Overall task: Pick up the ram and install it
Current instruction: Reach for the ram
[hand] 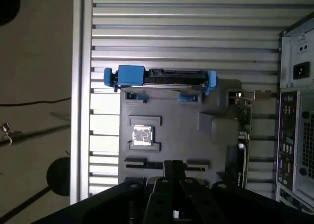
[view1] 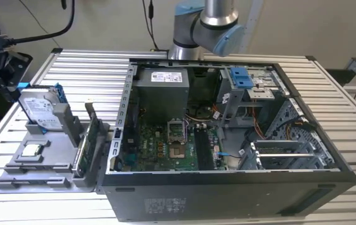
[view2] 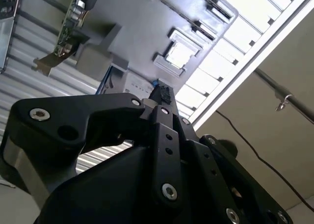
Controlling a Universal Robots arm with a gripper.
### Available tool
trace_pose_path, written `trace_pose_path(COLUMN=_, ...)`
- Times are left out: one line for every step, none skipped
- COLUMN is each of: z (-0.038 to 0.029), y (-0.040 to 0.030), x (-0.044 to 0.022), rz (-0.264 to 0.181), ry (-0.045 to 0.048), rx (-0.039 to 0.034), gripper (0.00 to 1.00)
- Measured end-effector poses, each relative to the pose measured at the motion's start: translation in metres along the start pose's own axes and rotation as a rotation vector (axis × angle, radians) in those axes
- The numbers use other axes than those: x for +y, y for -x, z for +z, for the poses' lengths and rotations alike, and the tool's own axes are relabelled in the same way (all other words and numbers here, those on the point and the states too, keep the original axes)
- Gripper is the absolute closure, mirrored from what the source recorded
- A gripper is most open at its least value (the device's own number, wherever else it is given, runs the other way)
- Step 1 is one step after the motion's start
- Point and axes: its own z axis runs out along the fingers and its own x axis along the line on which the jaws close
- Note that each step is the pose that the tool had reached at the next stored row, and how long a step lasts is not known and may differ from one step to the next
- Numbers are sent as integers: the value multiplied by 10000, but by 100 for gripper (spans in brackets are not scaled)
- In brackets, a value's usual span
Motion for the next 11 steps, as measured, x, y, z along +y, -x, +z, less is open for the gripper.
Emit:
trace_pose_path(z=1, y=2, x=-12, rz=-9, ry=0, rx=7, gripper=89)
trace_pose_path(z=3, y=4, x=-25, rz=-19, ry=0, rx=12, gripper=89)
trace_pose_path(z=4, y=5, x=-37, rz=-29, ry=-1, rx=19, gripper=89)
trace_pose_path(z=5, y=6, x=-48, rz=-38, ry=-1, rx=24, gripper=89)
trace_pose_path(z=6, y=7, x=-60, rz=-47, ry=-1, rx=28, gripper=89)
trace_pose_path(z=8, y=8, x=-73, rz=-57, ry=-2, rx=33, gripper=89)
trace_pose_path(z=9, y=9, x=-86, rz=-67, ry=-2, rx=37, gripper=89)
trace_pose_path(z=11, y=10, x=-98, rz=-76, ry=-2, rx=40, gripper=89)
trace_pose_path(z=12, y=11, x=-112, rz=-85, ry=-2, rx=45, gripper=89)
trace_pose_path(z=13, y=12, x=-127, rz=-95, ry=-2, rx=49, gripper=89)
trace_pose_path(z=14, y=13, x=-141, rz=-105, ry=-3, rx=53, gripper=89)
